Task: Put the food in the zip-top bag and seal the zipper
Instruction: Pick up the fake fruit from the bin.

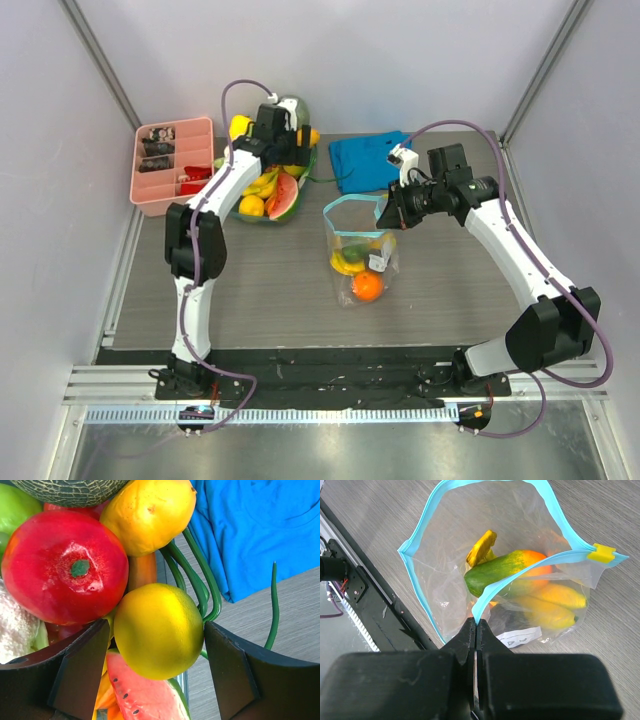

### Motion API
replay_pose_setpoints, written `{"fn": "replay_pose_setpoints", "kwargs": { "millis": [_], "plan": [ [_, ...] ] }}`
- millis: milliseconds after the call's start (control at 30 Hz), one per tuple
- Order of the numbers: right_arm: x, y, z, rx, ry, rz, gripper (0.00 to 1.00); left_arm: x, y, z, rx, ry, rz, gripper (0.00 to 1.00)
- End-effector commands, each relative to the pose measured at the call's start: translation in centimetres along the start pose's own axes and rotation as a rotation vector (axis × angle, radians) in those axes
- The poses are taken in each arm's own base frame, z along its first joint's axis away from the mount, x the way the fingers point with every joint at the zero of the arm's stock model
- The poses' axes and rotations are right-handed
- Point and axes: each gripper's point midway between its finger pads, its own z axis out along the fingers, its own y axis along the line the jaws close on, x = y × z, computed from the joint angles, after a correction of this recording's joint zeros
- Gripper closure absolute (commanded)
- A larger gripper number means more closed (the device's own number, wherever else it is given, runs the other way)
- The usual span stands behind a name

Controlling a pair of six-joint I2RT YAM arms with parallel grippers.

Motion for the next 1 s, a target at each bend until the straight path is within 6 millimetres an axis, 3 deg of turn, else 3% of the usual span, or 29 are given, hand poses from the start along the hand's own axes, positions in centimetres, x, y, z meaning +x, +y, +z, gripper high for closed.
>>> {"fn": "replay_pose_setpoints", "kwargs": {
  "millis": [0,100,200,233,333,433,667,767,800,967],
  "plan": [
    [-1.3,0.2,-0.2,0.003,-0.038,-0.031,0.99,-1.0,0.0,0.3,-0.007,-0.041,0.015,0.19],
    [-1.3,0.1,-0.1,0.005,-0.036,-0.031,0.99,-0.6,-0.1,0.0,0.000,-0.024,0.014,0.21],
    [-1.3,0.0,-0.1,0.006,-0.037,-0.032,0.99,-1.4,-0.7,-1.1,0.026,-0.032,0.014,0.32],
    [-1.3,0.0,-0.1,0.005,-0.035,-0.033,0.99,-1.9,-0.8,-1.9,0.030,-0.039,0.014,0.41],
    [-1.1,0.0,-0.1,0.005,-0.032,-0.031,0.99,-2.6,-1.1,-3.5,0.042,-0.055,0.009,0.55],
    [-1.1,0.0,0.0,0.000,-0.032,-0.034,0.99,-3.7,-1.6,-5.7,0.056,-0.085,0.008,0.63],
    [-1.5,0.0,0.2,-0.007,-0.040,-0.039,0.99,-5.8,-2.4,-11.0,0.088,-0.140,0.039,0.68],
    [-1.6,0.1,0.2,-0.010,-0.043,-0.039,0.99,-6.1,-5.1,-13.4,0.226,-0.133,0.006,0.69],
    [-1.7,0.2,0.2,-0.013,-0.044,-0.039,0.99,-6.1,-6.9,-15.1,0.317,-0.125,-0.002,0.69],
    [-1.8,0.3,0.2,-0.015,-0.048,-0.039,0.99,-3.3,-14.1,-18.9,0.515,-0.041,-0.009,0.67]
  ]
}}
